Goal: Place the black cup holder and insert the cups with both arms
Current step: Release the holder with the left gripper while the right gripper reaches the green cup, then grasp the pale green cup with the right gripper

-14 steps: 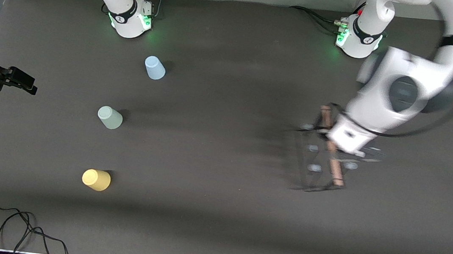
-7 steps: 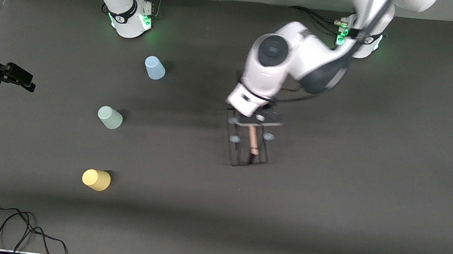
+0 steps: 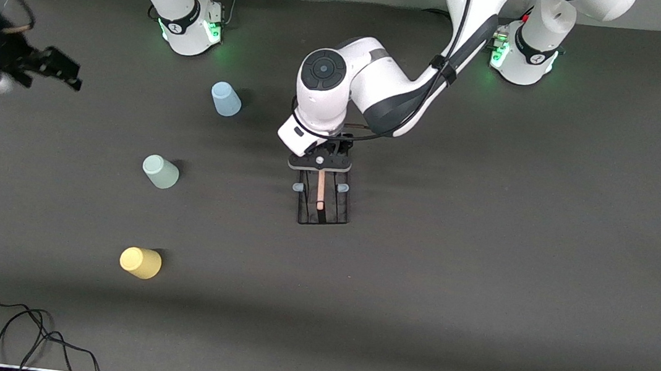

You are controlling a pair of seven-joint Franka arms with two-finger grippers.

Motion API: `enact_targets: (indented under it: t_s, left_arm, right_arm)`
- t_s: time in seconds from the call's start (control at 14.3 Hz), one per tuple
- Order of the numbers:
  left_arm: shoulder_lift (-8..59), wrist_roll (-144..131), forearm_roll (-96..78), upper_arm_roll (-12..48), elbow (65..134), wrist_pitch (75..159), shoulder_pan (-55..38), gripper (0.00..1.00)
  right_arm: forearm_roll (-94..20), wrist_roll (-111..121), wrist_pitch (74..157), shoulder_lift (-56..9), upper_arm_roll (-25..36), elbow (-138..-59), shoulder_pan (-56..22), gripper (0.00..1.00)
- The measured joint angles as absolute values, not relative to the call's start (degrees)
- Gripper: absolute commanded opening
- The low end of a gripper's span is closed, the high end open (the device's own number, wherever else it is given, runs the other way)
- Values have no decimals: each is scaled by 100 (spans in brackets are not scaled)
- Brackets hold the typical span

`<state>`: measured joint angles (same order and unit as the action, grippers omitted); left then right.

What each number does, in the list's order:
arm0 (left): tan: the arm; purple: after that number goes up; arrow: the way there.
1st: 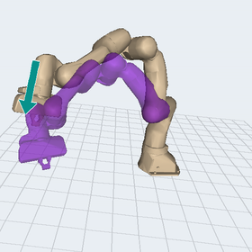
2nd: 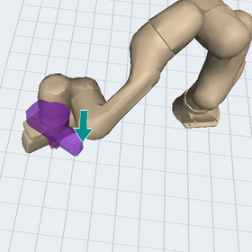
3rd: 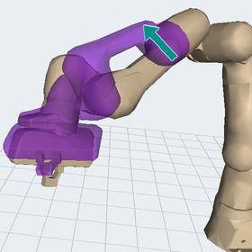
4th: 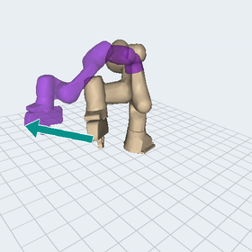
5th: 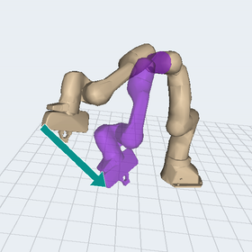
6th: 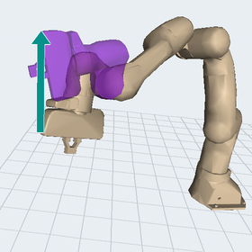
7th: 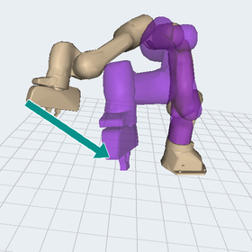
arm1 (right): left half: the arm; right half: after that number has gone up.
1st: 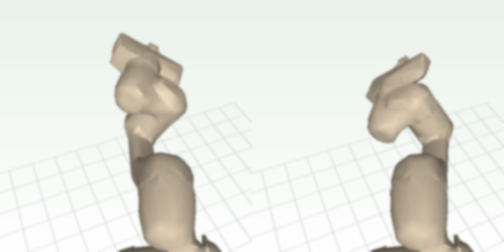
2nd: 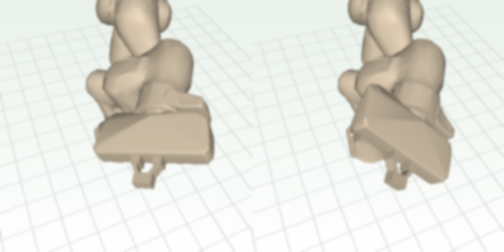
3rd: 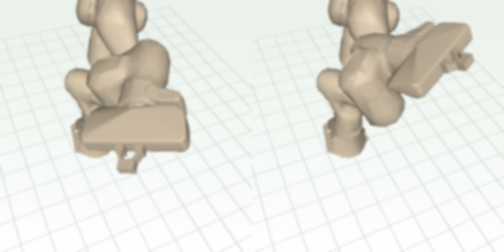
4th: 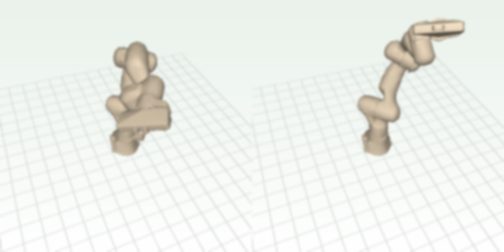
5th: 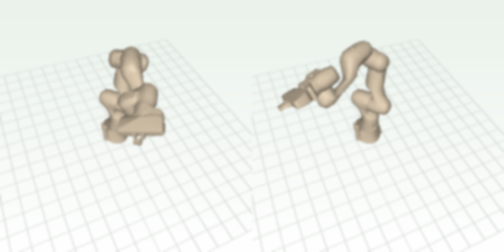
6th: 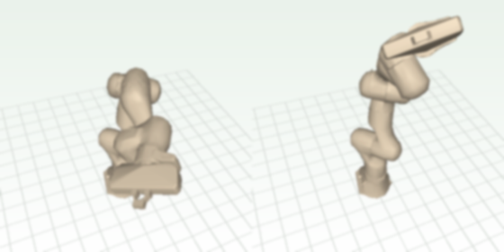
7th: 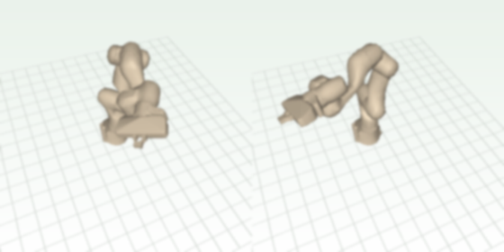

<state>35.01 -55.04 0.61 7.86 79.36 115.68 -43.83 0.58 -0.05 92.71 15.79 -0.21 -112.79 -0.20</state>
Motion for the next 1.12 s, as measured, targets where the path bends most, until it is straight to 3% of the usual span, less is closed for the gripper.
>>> enact_targets:
  t_s: [0.21,0.49,0.77,1.12]
  left_arm:
    - [3288,-5387,115,694,7735,11088,-4017,100]
    - [2434,-4046,115,665,7561,9500,-2870,100]
    - [1614,-2029,123,624,7570,8294,-1499,100]
    - [1335,-140,118,608,7657,8145,257,100]
  right_arm:
    - [56,1,9895,2192,-16,-12380,-20,100]
    - [55,2,11549,2093,-11,-13554,-21,100]
    - [55,2,13269,1241,-4,-14348,-21,100]
    - [-6,2,14810,-117,-4,-14384,-149,100]
